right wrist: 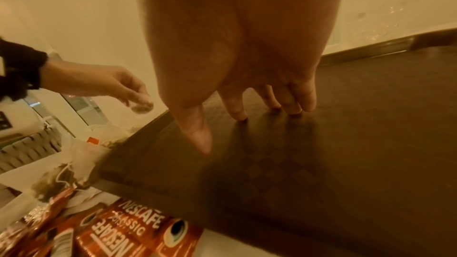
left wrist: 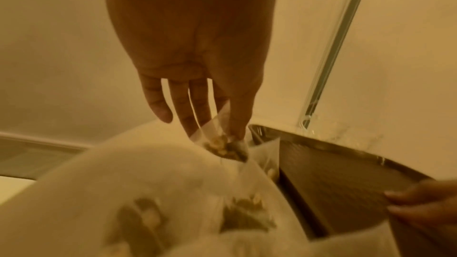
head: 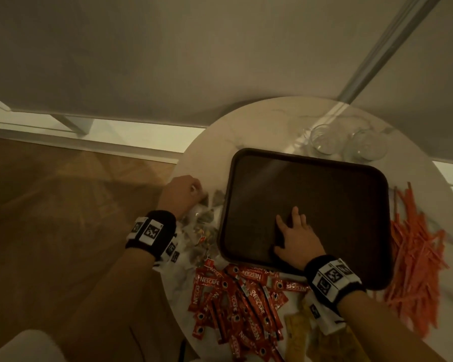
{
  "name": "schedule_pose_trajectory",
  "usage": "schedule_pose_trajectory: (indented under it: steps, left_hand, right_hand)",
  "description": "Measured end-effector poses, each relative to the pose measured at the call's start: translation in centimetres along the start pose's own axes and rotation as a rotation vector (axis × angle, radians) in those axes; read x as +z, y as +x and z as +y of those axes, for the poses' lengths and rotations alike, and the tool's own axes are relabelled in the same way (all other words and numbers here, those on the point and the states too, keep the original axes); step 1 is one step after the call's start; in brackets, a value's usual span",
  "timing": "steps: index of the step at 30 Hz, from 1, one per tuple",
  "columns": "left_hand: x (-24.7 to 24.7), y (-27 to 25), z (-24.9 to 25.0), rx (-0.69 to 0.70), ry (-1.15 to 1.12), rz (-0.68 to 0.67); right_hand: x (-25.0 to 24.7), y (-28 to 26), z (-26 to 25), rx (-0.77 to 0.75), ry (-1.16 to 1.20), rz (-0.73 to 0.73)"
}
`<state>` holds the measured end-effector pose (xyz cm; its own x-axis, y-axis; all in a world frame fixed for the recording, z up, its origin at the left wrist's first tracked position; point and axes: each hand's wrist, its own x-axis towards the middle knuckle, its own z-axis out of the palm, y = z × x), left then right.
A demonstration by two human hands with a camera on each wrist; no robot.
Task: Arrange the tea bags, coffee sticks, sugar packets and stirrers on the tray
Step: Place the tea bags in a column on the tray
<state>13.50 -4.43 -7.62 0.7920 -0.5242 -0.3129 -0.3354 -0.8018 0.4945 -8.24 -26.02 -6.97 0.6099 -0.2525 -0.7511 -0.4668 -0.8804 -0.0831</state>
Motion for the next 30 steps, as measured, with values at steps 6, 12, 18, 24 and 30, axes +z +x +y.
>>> schedule_pose_trajectory:
  steps: [6, 12, 18, 24, 30]
  left_hand:
    - [-2.4, -3.3, 2.6, 0.006, -0.387, 0.079]
    - [-1.3, -7.3, 7.9, -0.073, -0.703, -0.034]
    - [0.9, -9.5, 10.8, -0.079, -0.868, -0.066]
    - [1.5, -8.9, 10.8, -0.077, -0.815, 0.014]
    - [1.8, -6.5, 10.3, -0.108, -0.793, 0.074]
  right_hand:
    - [-0.8, 0.1, 0.1, -0.01, 0.011, -0.008]
    - [-2.8, -0.7, -0.2, -0.076, 0.343, 0.095]
    - [-3.1, -3.6, -4.1, -0.437, 1.194, 0.099]
    - [-2.0, -3.6, -3.9, -0.326, 1.413, 0.048]
    - [-1.5, -1.9, -1.7, -0.291, 1.307, -0.011]
